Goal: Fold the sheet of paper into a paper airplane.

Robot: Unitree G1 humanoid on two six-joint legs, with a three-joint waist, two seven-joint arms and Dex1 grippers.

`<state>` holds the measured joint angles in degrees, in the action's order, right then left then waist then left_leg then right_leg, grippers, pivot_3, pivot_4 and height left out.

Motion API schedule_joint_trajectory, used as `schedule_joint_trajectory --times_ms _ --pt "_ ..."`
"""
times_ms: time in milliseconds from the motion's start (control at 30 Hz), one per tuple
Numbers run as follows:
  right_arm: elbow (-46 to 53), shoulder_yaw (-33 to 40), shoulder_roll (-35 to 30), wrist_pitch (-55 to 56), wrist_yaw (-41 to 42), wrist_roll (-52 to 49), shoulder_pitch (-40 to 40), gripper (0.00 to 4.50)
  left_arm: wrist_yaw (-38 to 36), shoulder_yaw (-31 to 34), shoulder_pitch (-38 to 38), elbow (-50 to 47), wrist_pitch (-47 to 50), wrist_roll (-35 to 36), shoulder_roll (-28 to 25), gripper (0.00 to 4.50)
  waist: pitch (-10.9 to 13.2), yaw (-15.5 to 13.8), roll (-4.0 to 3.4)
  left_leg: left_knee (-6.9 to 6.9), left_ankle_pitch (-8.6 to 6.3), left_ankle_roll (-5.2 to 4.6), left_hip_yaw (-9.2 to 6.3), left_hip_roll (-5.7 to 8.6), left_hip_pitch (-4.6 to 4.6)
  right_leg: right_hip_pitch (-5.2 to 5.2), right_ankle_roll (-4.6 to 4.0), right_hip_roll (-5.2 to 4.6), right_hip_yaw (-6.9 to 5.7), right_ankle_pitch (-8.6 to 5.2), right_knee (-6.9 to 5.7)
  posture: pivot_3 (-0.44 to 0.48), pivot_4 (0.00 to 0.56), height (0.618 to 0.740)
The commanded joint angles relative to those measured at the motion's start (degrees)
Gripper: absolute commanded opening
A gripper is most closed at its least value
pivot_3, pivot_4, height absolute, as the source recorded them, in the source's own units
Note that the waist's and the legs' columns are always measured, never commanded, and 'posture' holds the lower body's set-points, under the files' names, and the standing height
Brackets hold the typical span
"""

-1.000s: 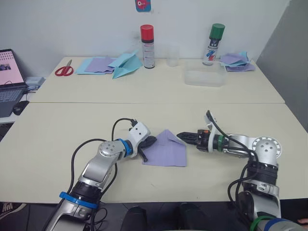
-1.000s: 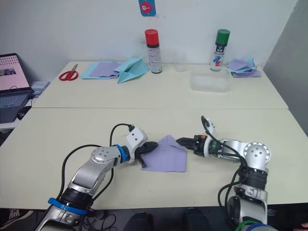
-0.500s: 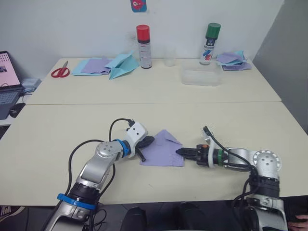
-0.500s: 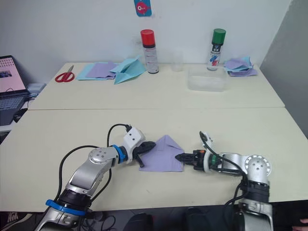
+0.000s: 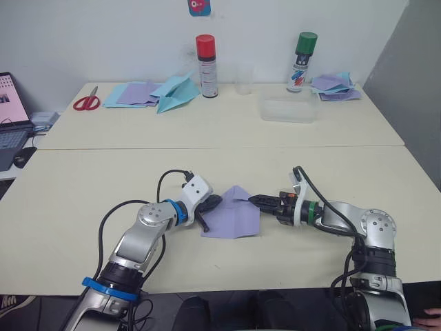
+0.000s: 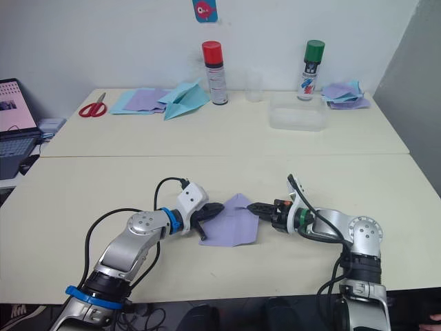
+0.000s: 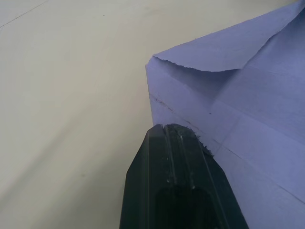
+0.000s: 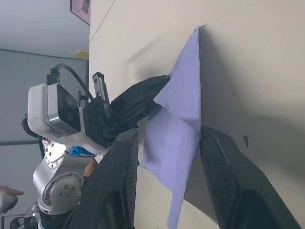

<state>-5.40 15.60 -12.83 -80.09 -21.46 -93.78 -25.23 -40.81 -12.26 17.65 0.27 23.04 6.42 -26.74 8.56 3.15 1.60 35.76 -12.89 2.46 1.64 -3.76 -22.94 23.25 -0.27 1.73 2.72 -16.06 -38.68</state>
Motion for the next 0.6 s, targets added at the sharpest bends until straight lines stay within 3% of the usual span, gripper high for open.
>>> schedule_joint_trajectory --times_ms 33,133,433,600 --pt "0.9 -1.8 -0.5 2.3 -0.7 -3.8 0.1 1.07 0.4 -1.6 -2.0 3.8 2.3 -2.3 -0.6 0.0 0.0 0.0 0.0 0.0 0.0 0.0 0.0 0.0 0.0 0.0 0.0 0.0 0.0 0.0 0.0 0.0 0.15 0.74" --pt "1.0 -3.4 -1.3 4.0 -1.3 -5.7 0.1 0.02 0.5 -1.6 -2.0 3.8 2.3 -2.3 -0.7 0.0 0.0 0.0 0.0 0.0 0.0 0.0 -0.01 -0.02 -0.01 0.0 0.0 -0.01 0.0 0.0 0.0 0.0 0.15 0.74" --pt "1.8 -8.3 -4.1 7.4 -0.7 -10.3 -0.6 0.02 0.4 -1.7 -2.3 3.5 2.3 -2.3 -0.7 0.0 0.0 0.0 0.01 -0.02 0.0 0.0 -0.01 -0.04 -0.01 0.0 -0.01 -0.06 0.0 0.0 0.02 0.0 0.15 0.74" --pt "2.2 -11.6 -3.0 8.8 1.6 -7.9 -1.6 0.02 0.8 -0.8 -2.1 4.0 2.7 -1.8 -0.3 0.0 0.0 0.0 0.01 -0.05 0.0 0.0 -0.01 -0.07 0.0 0.01 -0.01 -0.07 0.01 0.0 0.04 0.0 0.15 0.74"
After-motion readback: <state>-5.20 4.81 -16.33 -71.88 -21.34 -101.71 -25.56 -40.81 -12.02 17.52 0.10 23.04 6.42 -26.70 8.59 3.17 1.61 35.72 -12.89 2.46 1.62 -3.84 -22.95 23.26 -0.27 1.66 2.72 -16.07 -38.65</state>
